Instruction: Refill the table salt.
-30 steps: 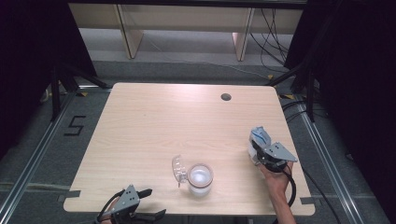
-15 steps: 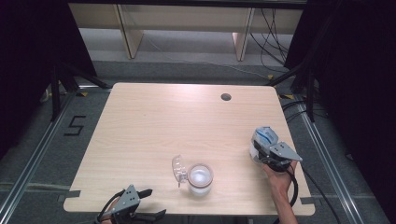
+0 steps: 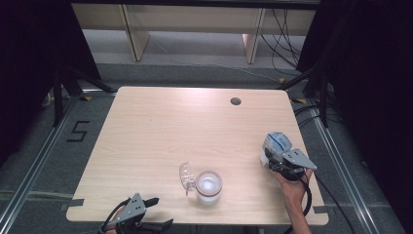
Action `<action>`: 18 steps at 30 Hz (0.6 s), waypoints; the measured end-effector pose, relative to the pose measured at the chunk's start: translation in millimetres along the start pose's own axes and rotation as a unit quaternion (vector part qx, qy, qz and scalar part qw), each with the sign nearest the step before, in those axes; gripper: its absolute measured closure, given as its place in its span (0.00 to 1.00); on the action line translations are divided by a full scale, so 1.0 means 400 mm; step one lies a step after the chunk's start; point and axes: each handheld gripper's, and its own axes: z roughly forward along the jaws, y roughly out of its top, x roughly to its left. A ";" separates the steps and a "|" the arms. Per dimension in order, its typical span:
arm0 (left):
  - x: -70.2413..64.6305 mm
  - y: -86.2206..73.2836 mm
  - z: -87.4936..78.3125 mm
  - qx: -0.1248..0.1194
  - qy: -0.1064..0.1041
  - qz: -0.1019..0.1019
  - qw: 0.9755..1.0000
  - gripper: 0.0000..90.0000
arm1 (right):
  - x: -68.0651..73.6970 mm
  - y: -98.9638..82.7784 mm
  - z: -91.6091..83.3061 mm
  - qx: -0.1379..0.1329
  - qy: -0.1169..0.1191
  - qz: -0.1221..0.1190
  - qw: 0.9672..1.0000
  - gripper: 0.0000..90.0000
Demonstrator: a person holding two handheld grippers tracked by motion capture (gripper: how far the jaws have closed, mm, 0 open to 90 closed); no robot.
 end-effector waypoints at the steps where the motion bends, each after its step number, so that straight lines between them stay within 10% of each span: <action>1: 0.000 0.000 0.000 -0.001 0.000 -0.001 1.000 0.17 | 0.000 0.001 -0.003 0.002 -0.001 0.000 1.000 0.51; 18: 0.001 0.002 -0.002 0.000 -0.002 -0.001 1.000 0.17 | 0.016 0.026 -0.091 0.020 -0.012 0.017 1.000 0.31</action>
